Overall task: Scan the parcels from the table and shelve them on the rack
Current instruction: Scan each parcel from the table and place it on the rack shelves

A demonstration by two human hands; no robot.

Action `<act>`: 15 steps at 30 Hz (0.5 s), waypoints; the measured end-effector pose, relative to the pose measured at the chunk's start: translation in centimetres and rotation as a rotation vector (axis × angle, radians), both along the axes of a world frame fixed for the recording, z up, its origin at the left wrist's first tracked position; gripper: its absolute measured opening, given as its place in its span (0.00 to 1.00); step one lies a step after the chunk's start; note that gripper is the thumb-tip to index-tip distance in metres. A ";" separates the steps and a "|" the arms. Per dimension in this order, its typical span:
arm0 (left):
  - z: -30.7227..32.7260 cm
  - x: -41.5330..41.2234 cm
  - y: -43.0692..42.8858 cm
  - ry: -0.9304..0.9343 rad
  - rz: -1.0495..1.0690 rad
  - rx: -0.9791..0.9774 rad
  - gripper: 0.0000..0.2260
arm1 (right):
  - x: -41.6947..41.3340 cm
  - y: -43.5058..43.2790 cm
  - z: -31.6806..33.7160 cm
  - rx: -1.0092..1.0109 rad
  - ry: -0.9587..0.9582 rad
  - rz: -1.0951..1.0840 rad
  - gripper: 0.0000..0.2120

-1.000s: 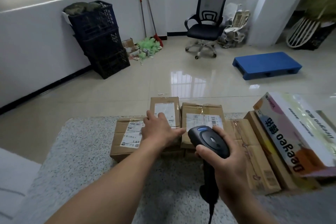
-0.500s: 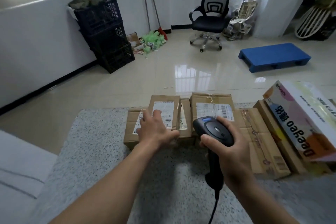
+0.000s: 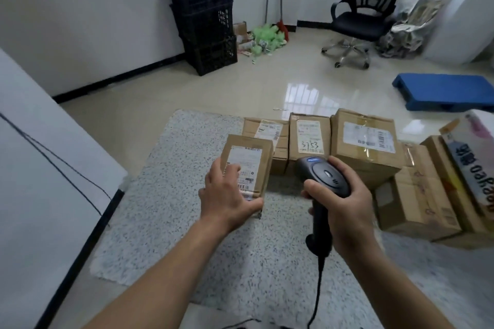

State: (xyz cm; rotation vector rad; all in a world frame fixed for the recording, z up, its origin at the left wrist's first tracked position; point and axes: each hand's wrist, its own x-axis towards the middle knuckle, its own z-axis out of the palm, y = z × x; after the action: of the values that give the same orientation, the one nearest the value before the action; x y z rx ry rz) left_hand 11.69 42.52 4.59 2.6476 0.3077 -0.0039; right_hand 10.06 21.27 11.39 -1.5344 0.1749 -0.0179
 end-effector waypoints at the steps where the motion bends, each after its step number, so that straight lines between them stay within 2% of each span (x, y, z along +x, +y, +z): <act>1: -0.2 -0.8 0.7 -0.002 0.012 -0.002 0.40 | -0.4 0.7 0.0 -0.009 -0.001 0.013 0.26; 8: -2.9 -6.3 4.3 0.065 0.092 -0.016 0.40 | -2.3 4.1 -0.7 -0.017 0.022 0.055 0.34; 12: -4.9 -8.4 5.2 0.209 0.098 0.041 0.42 | -3.0 5.8 -1.4 -0.009 0.058 0.075 0.33; 15: -6.3 -9.4 5.7 0.333 0.095 0.094 0.48 | -3.4 6.7 -2.0 -0.012 0.073 0.081 0.34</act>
State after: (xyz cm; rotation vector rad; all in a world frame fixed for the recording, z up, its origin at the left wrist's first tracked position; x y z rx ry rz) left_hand 2.29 48.24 -1.67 2.7168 0.5552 -0.4120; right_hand 6.66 27.92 9.44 -1.5543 0.1703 0.1014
